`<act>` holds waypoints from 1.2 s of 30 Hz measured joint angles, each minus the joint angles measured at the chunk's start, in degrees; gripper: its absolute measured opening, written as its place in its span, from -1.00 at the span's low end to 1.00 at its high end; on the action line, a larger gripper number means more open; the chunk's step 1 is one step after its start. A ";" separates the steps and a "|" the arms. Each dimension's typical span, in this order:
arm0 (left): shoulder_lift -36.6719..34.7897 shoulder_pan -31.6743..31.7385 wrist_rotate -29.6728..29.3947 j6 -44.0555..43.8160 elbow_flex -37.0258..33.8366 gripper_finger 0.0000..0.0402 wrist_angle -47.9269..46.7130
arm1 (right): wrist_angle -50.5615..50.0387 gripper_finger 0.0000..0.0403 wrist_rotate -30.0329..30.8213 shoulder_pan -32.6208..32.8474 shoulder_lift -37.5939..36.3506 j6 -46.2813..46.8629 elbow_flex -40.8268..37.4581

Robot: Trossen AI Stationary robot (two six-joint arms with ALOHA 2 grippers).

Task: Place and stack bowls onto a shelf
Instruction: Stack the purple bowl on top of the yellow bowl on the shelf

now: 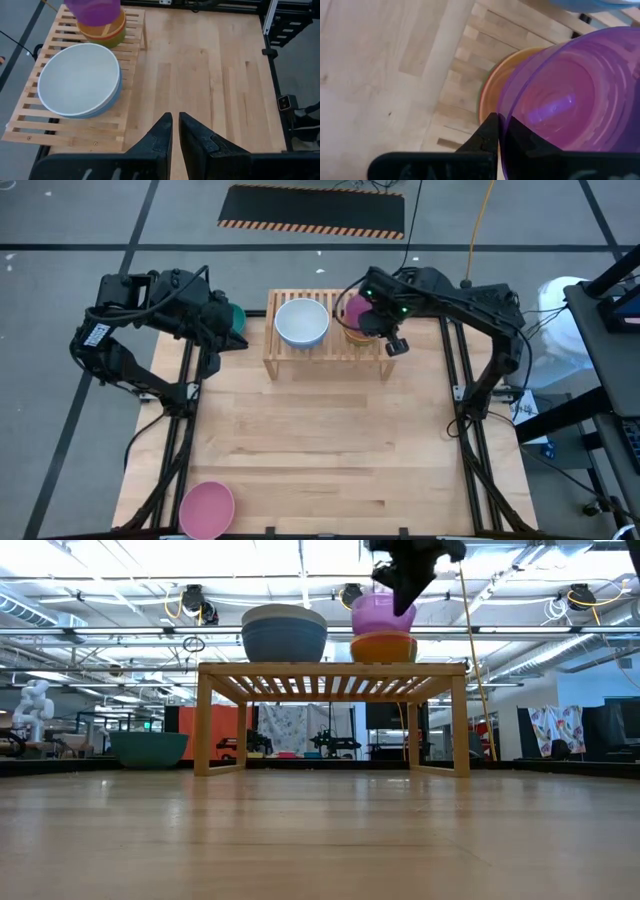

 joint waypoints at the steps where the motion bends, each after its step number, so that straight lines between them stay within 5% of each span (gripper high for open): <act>1: 0.00 0.00 0.00 0.00 0.00 -0.81 0.00 | 0.14 -1.00 0.01 -0.03 0.41 -0.47 0.00; 14: 0.01 0.01 0.02 -0.28 0.00 -0.81 0.00 | -2.81 -1.00 -0.29 -3.22 3.46 -0.44 -0.09; 19: 0.01 0.00 0.02 -0.20 0.00 -0.81 0.00 | -1.36 -1.00 -6.06 -3.80 3.39 -0.63 -2.27; 36: 0.01 0.00 0.04 -0.02 0.00 -0.81 0.00 | 4.42 -0.85 -0.11 -3.20 2.60 5.24 -5.14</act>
